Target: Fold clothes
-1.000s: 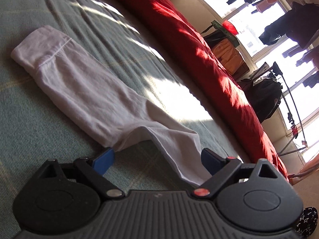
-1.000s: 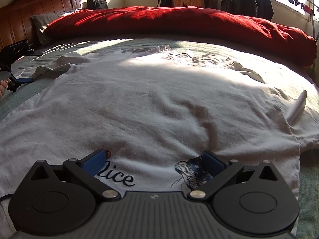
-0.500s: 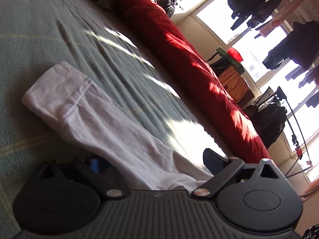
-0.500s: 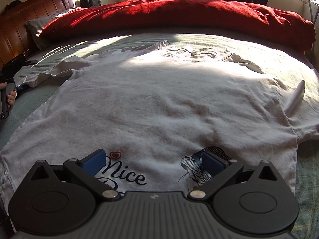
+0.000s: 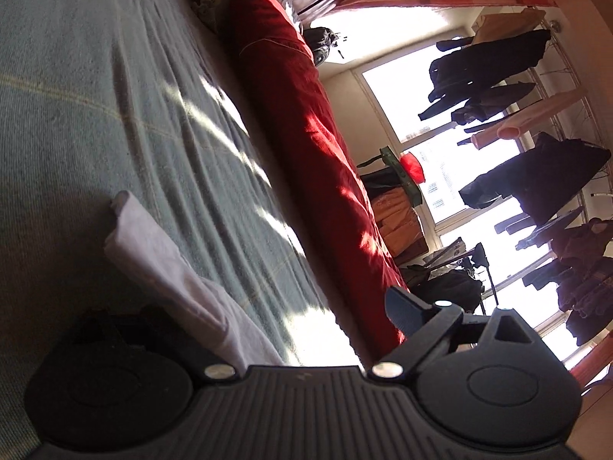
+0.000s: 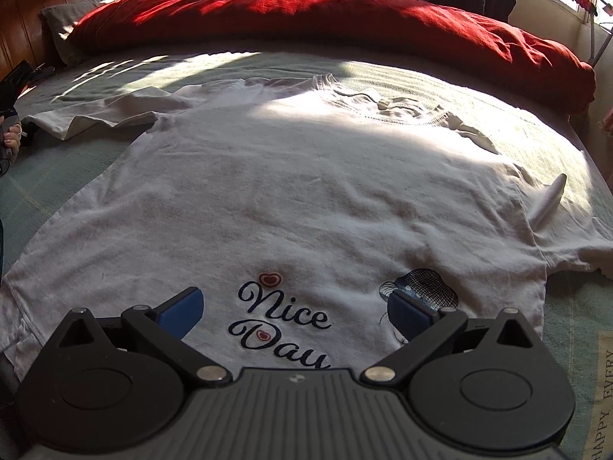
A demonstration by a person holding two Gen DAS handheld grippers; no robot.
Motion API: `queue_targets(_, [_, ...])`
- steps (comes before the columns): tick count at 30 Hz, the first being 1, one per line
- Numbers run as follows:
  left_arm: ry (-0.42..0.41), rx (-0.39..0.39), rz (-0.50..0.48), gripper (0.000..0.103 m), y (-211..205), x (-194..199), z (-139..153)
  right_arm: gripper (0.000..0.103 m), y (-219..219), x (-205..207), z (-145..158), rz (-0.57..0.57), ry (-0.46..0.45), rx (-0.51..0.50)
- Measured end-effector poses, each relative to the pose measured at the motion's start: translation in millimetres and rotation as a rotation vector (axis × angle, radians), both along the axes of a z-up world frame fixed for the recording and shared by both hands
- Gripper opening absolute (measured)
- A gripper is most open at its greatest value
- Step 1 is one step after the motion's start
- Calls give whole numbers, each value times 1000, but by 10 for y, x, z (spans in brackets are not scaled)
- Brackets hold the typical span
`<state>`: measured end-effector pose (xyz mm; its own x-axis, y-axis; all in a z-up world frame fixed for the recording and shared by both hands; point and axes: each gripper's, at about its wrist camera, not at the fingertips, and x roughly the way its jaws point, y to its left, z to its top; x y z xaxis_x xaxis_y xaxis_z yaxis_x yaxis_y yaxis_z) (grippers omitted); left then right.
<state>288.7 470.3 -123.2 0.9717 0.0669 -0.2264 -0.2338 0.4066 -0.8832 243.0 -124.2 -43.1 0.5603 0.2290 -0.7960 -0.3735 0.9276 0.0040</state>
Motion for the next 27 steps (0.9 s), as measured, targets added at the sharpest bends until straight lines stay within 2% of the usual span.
queue_targets(3, [-43,-22,8,93,176,-6,48,103,53,10,11,-7,7,-11])
queue_targets(9, [-46,19,-12,93,398,85,232,103,115,30,-24,-20,27,-36])
queue_targets(15, [27,56,70,93,593,-38,309,103,149,34,-11,-25,30,-45])
queue_targets(17, [70,101,117,94,609,-117,365,103,157,39,0,-27,27,-51])
queue_targets(20, [182,207,154,94,569,-140,495,103,174,50,7,-26,26,-53])
queue_targets(24, [196,284,19,94,370,28,613,103,221,55,8,-17,26,-52])
queue_targets(27, [203,317,-150,95,132,280,614,103,277,52,8,-4,28,-54])
